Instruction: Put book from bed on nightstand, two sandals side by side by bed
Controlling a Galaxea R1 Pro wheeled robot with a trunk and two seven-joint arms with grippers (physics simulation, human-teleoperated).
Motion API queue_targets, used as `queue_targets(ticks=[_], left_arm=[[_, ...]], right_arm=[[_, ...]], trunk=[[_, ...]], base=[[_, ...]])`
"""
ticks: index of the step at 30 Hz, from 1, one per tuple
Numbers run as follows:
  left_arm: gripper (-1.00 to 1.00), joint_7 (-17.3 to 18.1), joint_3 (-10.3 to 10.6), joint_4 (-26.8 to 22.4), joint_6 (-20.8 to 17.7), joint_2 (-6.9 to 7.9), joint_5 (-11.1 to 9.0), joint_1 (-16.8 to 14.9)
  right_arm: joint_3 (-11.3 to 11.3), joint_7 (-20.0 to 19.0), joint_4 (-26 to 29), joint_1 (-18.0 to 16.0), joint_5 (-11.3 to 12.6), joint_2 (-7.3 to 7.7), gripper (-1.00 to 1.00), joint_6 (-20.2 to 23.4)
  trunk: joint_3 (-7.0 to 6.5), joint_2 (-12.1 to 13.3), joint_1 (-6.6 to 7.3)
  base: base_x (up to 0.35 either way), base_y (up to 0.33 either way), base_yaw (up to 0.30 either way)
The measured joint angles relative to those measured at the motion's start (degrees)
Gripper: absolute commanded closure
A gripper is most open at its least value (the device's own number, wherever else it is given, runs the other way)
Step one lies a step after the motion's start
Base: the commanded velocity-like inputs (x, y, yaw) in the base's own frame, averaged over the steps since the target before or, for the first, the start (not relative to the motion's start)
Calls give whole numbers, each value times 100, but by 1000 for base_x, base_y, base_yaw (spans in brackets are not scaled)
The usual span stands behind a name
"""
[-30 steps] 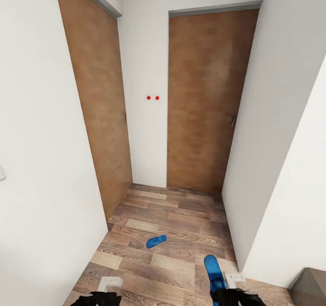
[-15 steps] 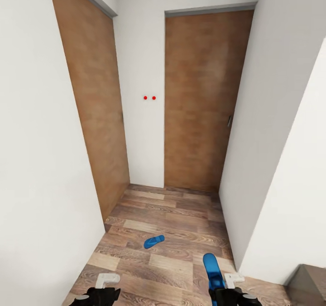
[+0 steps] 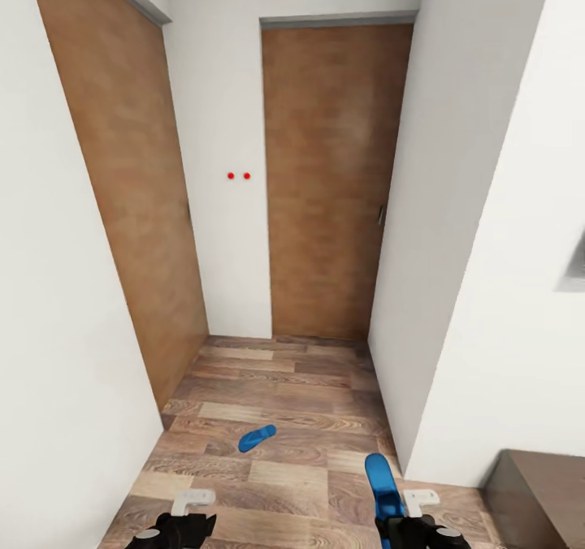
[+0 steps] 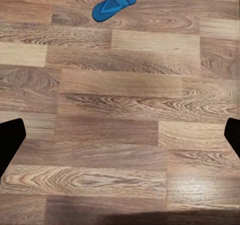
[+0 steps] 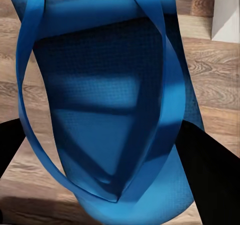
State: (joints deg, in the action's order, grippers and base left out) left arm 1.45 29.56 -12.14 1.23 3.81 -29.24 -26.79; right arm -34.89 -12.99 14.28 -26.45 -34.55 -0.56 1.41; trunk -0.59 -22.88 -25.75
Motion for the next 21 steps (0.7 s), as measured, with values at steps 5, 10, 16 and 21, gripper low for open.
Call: queue_targets(ticks=[5,10,16,21], left_arm=[[-100,3,-2,-1,24,1,3,0],[-100,5,1,-2,35,1,4,1],[-100,7,5,-2,43,2,4,1],[-100,4,6,-3,65,2,4,1]], right_arm=[[3,0,-1,1,-4,0,100,-7],[5,-1,-1,20,-13,-3,100,-25],[5,0,1,25,-15,0,100,-29],[5,0,1,26,-17,0,100,-29]], trunk=[[0,0,0],[0,-1,1],[0,-1,2],[0,-1,2]], base=[[110,188,-65],[181,285,-14],[274,220,-2],[326,58,0]])
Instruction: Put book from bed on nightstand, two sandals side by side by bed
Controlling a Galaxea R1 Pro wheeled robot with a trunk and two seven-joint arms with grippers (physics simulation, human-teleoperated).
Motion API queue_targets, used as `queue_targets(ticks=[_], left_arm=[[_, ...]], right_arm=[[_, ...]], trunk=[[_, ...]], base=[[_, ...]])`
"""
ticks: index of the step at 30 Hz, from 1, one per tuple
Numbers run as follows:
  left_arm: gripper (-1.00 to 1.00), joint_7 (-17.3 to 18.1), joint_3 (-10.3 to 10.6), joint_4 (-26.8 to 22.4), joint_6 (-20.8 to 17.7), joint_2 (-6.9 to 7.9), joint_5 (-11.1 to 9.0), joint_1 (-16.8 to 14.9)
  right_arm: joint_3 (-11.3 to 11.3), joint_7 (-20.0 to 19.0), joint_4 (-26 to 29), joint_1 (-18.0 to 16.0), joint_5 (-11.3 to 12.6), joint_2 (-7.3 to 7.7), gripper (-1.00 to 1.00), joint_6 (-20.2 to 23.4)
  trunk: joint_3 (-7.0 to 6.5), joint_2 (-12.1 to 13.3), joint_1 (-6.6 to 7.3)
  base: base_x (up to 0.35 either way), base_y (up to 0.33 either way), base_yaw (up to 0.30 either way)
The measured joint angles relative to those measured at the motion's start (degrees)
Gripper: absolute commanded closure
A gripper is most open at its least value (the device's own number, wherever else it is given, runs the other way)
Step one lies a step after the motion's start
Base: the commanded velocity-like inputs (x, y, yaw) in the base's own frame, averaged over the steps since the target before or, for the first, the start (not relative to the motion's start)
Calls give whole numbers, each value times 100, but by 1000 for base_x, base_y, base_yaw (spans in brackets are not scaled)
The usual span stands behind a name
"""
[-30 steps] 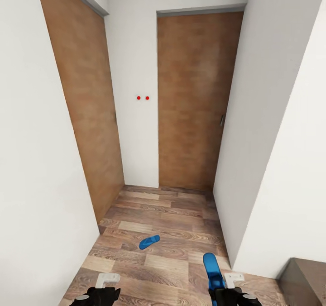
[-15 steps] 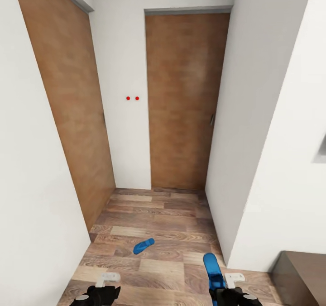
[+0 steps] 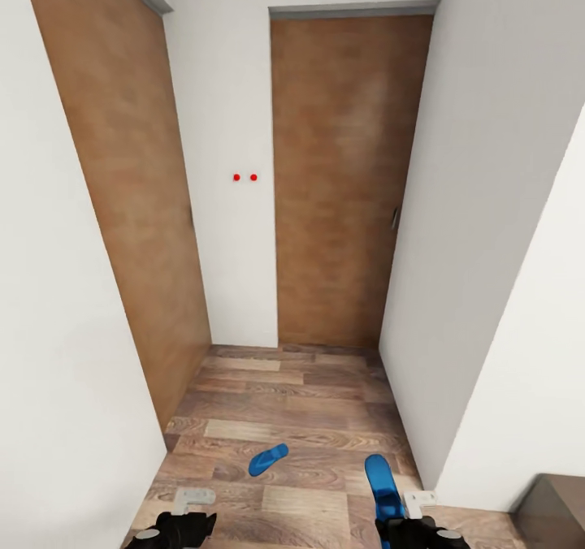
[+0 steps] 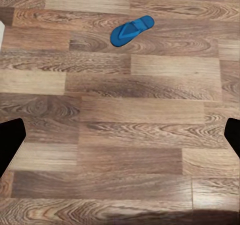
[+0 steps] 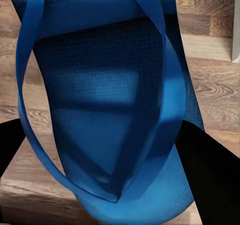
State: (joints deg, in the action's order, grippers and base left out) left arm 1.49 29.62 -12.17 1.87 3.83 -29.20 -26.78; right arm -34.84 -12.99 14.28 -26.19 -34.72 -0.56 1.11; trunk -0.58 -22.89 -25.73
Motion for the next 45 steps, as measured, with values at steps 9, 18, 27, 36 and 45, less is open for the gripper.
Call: queue_targets(ticks=[9,18,27,36,45], left_arm=[[-100,3,0,-1,56,-2,32,8],[-100,3,1,1,63,-9,35,8],[-100,3,0,-6,71,-9,35,9],[-100,3,0,-9,72,-9,35,9],[-100,1,0,-5,72,-17,35,9]], right_arm=[[0,0,0,-1,-4,0,100,-4],[1,-1,0,1,-8,-1,100,-5],[1,0,-1,0,-9,-2,100,-7],[5,0,-1,0,-12,-5,100,-8],[9,0,-1,0,-18,-8,100,-8]], trunk=[[0,0,0],[0,0,0],[0,0,-1],[0,0,-1],[0,0,-1]], base=[[346,9,-8],[319,49,-131],[279,88,-42],[260,128,-3],[238,33,0]])
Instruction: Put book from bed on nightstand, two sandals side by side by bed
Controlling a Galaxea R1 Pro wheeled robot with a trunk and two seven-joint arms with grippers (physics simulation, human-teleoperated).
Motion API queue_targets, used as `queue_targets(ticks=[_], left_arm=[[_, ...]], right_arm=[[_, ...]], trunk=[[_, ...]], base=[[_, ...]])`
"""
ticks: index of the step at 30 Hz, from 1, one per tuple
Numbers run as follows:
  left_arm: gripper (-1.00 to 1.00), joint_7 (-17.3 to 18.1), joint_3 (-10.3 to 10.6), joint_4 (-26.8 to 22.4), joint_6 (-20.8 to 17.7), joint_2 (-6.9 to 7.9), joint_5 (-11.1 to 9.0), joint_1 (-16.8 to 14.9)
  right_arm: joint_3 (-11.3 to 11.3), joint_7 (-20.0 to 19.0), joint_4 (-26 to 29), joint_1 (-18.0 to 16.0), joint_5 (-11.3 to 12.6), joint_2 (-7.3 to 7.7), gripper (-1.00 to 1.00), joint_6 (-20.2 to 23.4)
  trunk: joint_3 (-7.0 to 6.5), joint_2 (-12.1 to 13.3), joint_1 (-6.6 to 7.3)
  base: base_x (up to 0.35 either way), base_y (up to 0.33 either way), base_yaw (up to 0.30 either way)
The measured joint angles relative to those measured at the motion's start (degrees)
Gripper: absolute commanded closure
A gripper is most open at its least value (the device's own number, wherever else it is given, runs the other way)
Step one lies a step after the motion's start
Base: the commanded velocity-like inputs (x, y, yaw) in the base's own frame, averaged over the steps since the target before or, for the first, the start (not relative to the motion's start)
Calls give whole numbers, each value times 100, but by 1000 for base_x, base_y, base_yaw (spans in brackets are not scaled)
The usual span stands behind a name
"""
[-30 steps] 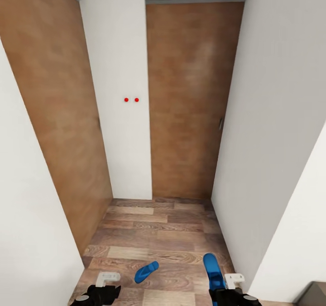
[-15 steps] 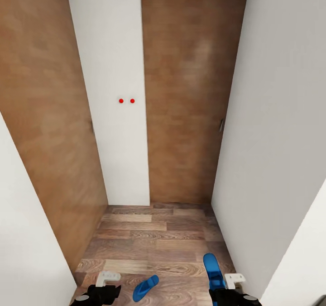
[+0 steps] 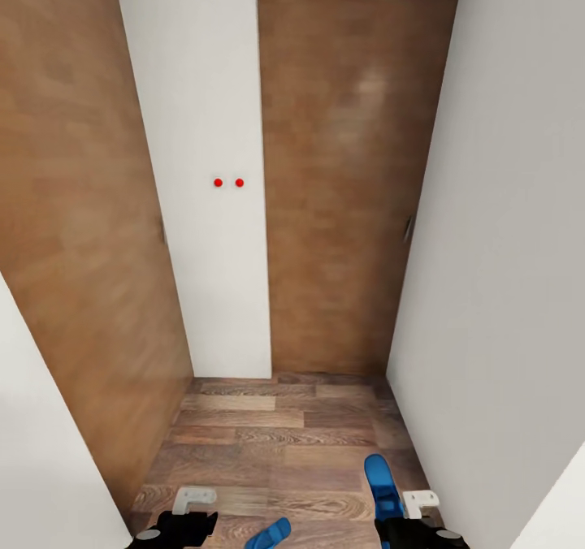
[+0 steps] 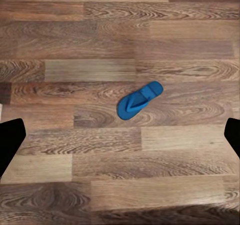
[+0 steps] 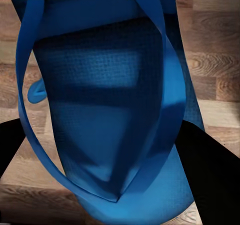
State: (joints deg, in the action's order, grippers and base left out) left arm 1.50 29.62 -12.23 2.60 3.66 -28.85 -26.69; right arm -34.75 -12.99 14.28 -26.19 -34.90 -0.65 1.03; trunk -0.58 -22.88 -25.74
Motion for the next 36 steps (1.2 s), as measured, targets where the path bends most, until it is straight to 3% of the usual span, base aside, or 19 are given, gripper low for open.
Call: queue_targets(ticks=[21,36], left_arm=[[-100,-6,0,2,0,-9,0,0],[-100,-4,0,1,0,-13,0,-1]], right_arm=[[0,0,-1,0,0,0,100,0],[1,-3,1,1,4,1,100,0]], trunk=[[0,0,0],[0,0,-2]], base=[[261,86,0],[69,14,-111]])
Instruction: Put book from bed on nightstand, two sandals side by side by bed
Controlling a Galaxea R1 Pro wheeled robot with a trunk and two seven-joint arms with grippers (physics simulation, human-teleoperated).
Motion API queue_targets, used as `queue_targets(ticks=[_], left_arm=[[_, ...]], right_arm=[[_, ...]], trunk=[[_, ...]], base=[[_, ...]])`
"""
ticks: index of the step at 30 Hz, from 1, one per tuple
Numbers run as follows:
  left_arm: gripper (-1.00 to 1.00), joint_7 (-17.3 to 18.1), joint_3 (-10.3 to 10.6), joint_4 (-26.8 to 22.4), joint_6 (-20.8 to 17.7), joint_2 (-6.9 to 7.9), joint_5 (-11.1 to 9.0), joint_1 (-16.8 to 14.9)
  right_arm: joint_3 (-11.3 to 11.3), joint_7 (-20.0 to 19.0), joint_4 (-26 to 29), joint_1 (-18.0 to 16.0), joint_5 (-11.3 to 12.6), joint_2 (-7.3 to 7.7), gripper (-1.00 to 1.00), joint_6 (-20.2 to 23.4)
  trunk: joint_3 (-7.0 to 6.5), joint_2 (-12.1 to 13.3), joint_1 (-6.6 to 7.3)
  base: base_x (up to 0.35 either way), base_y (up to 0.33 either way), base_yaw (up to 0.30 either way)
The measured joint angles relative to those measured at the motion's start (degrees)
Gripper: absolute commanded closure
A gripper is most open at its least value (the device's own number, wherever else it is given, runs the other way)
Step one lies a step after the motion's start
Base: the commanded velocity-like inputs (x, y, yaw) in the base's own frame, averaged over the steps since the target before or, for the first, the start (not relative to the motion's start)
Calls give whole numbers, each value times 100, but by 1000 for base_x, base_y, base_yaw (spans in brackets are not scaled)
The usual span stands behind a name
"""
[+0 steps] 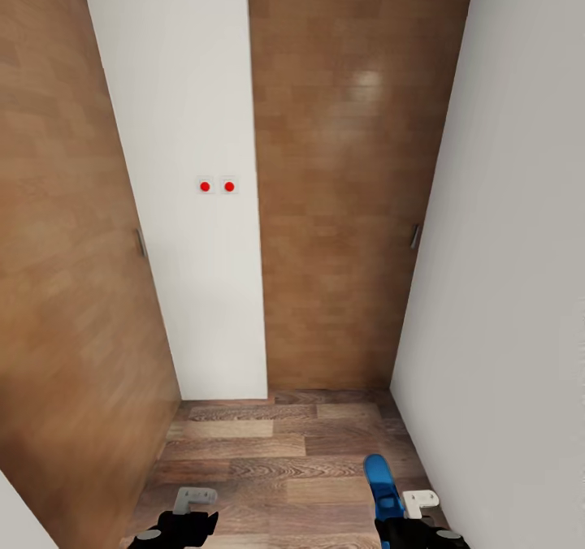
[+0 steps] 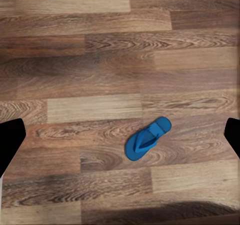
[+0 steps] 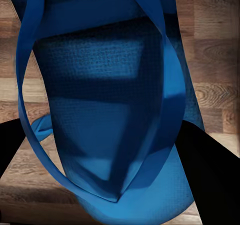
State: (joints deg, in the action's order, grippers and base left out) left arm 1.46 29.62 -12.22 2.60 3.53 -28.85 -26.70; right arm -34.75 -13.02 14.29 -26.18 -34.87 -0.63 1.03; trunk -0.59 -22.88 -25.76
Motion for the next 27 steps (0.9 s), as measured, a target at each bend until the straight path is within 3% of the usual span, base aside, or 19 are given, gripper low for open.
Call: queue_targets(ticks=[27], left_arm=[[-100,14,-1,57,-19,-1,-4,-50]], right_arm=[[-3,-72,1,43,-28,-3,100,56]], trunk=[[0,0,0]], base=[[0,0,-6]])
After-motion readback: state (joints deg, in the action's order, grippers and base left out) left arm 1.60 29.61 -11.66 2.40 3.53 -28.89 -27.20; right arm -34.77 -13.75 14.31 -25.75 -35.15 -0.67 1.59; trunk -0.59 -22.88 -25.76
